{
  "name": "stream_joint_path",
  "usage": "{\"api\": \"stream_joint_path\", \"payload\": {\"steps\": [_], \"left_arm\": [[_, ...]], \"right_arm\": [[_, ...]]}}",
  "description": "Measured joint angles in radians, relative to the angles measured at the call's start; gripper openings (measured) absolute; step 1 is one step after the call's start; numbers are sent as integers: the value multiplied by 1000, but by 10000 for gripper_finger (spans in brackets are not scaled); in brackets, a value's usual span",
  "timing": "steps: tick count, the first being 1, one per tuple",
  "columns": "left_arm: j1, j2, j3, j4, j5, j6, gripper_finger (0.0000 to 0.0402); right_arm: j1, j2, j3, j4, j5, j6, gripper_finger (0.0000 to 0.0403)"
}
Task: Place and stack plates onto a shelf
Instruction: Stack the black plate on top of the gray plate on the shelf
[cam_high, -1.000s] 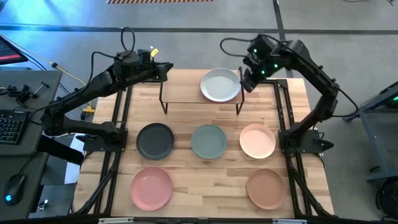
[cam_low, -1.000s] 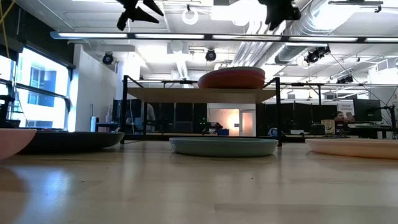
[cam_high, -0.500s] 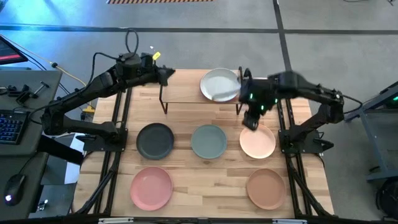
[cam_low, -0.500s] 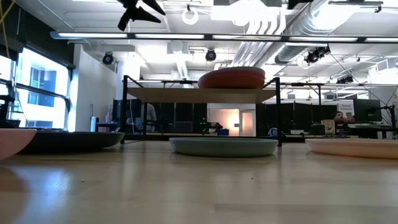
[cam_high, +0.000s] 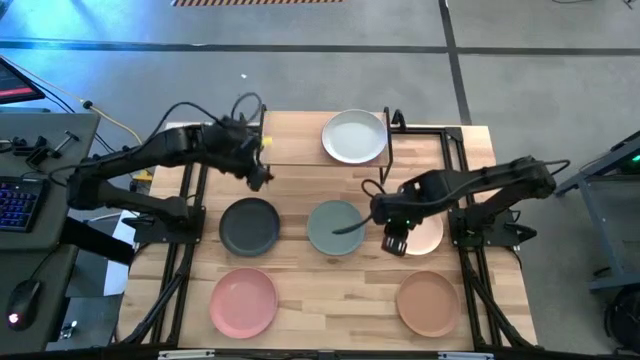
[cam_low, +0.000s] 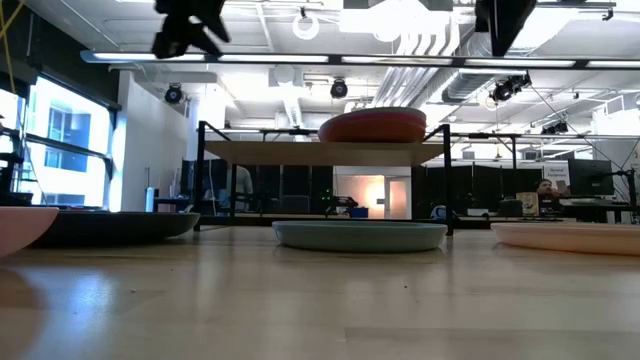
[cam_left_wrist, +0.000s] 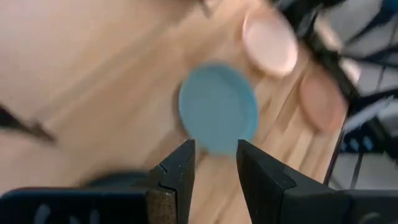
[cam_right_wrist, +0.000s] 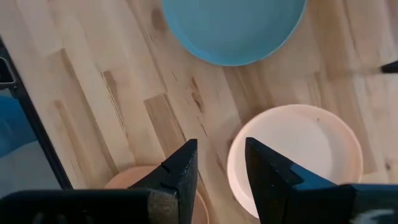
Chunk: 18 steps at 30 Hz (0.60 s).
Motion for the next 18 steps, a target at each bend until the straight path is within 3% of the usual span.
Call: {"api": "stream_joint_path", "payload": {"steps": [11, 18], "left_arm": [[-190, 0, -171, -84, 18, -189, 107], [-318, 0, -298, 30, -8, -364, 107]], "right_arm": [[5, 0, -56, 24, 3, 76, 113], [6, 0, -56, 24, 3, 55, 113]]}}
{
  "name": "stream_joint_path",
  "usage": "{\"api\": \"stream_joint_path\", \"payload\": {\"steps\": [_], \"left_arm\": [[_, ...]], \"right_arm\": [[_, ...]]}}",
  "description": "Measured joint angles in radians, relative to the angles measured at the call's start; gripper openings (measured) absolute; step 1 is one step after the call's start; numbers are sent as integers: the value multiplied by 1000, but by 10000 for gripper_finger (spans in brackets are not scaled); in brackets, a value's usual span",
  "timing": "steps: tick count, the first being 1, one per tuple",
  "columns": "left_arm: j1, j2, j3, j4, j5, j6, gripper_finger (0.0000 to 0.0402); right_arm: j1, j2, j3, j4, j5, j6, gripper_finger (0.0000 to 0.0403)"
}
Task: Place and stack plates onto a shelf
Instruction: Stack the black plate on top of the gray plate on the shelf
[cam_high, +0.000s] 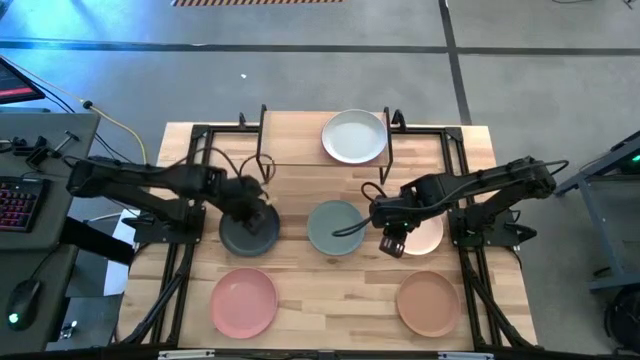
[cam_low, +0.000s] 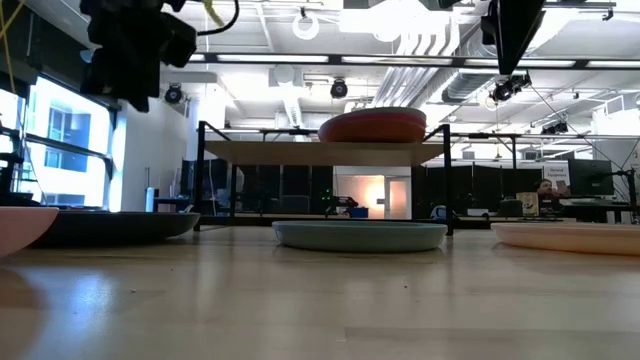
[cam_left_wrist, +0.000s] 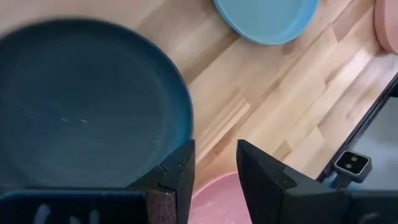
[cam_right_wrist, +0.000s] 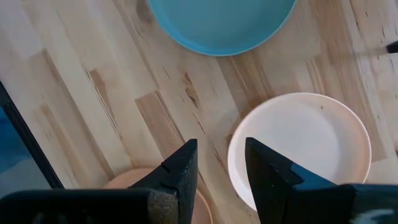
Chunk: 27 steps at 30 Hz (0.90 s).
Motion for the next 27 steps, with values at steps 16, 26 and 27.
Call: {"api": "stream_joint_path", "payload": {"steps": [16, 26, 27], "left_arm": [[-204, 40, -163, 239, -108, -239, 107], [-276, 219, -164, 256, -115, -244, 107], [-279, 233, -164, 265, -112, -244, 107]], "right_arm": [[-3, 0, 0, 0, 0, -33, 113], [-3, 0, 0, 7, 0, -41, 113], [-3, 0, 0, 8, 0, -41, 113]]}}
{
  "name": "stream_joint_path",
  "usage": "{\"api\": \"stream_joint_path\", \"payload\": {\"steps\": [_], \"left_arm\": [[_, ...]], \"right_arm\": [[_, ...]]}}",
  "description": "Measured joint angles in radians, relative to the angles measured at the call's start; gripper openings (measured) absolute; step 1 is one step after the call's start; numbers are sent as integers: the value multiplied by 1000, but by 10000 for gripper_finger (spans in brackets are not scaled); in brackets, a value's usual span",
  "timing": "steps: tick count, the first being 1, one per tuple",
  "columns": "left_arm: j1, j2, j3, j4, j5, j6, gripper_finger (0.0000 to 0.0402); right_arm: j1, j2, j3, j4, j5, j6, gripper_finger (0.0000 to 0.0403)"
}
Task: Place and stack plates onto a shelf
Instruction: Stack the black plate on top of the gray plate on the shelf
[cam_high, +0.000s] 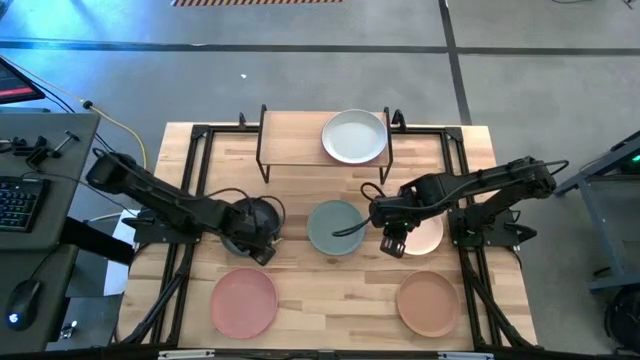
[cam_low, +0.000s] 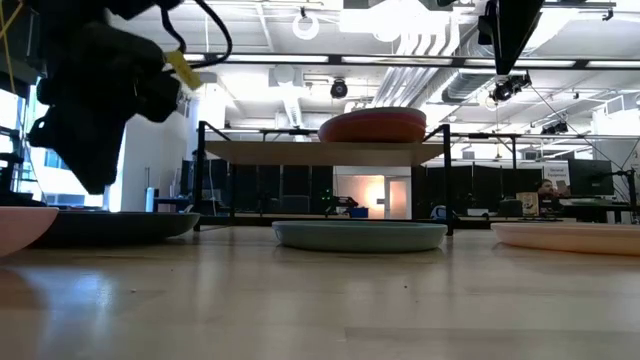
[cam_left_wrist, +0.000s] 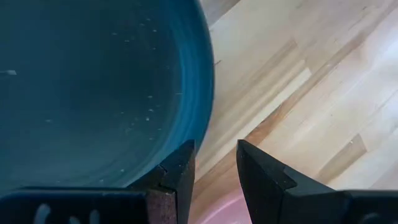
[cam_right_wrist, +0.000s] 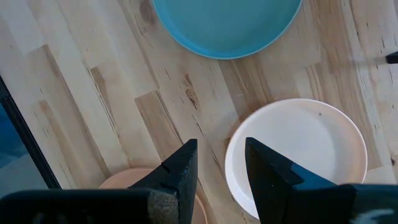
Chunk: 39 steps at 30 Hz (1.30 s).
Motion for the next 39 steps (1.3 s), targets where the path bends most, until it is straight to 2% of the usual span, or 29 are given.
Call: {"api": "stream_joint_path", "payload": {"steps": [3, 18, 22, 30, 39], "left_arm": [[-9, 36, 0, 40, 3, 0, 107], [-9, 192, 4, 35, 3, -70, 106], [-9, 195, 6, 36, 3, -70, 85], [-10, 161, 31, 17, 3, -23, 8], [-9, 163, 95, -82, 2, 56, 2]], "right_arm": [[0, 0, 0, 0, 0, 0, 113], [0, 0, 0, 26, 0, 0, 113], [0, 0, 0, 26, 0, 0, 113], [0, 0, 0, 30, 0, 0, 113], [0, 0, 0, 42, 12, 0, 113]]}}
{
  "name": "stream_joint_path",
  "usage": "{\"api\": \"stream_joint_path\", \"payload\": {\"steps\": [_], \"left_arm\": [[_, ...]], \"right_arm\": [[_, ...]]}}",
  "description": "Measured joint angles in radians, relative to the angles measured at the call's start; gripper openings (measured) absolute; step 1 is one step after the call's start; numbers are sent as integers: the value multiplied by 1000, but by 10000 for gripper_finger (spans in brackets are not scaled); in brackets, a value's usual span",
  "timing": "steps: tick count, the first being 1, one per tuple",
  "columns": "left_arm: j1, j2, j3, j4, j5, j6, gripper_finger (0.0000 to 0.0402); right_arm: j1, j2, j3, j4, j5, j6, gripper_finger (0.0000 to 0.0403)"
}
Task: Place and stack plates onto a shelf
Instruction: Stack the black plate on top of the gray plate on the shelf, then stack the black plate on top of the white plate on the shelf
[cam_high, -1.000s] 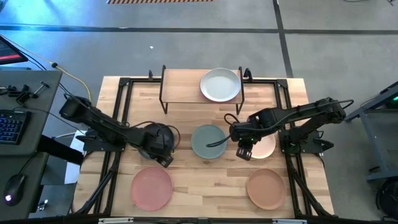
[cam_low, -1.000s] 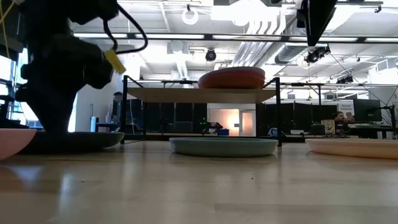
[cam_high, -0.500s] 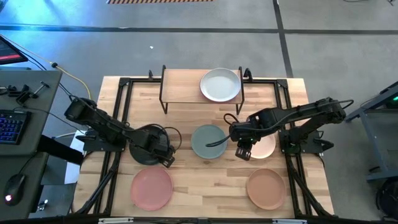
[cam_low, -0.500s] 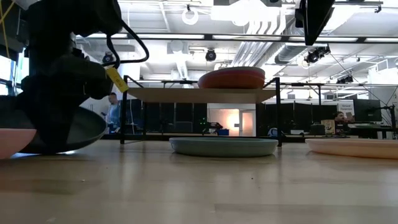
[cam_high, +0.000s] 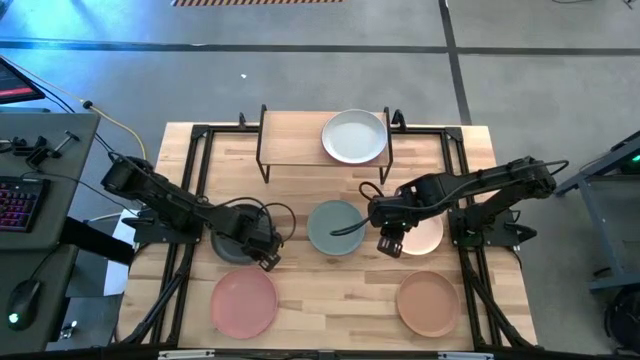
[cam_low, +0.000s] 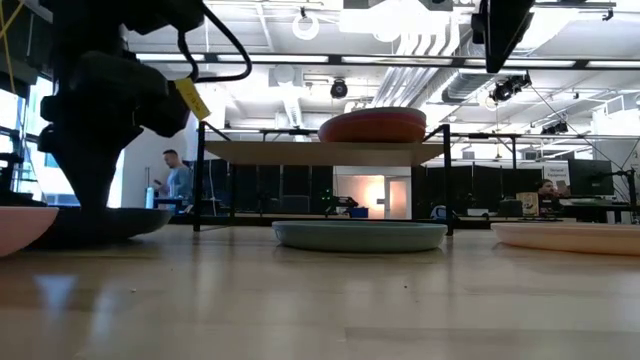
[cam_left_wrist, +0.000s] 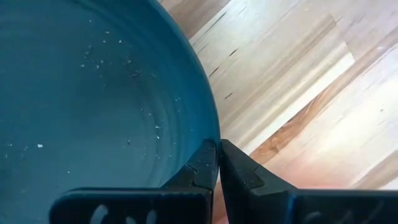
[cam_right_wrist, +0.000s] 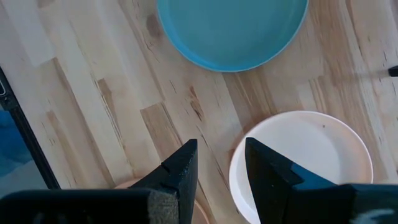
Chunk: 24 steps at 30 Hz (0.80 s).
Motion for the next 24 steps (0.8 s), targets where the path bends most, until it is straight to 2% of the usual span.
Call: {"api": "stream_joint_path", "payload": {"steps": [14, 17, 24], "left_arm": [[5, 0, 1, 6, -32, 2, 23], [17, 0, 1, 3, 5, -46, 24], [22, 0, 1, 3, 31, -22, 26]], "right_arm": [[0, 0, 0, 10, 16, 0, 113], [0, 0, 0, 11, 22, 1, 113], [0, 0, 0, 34, 44, 8, 113]]}}
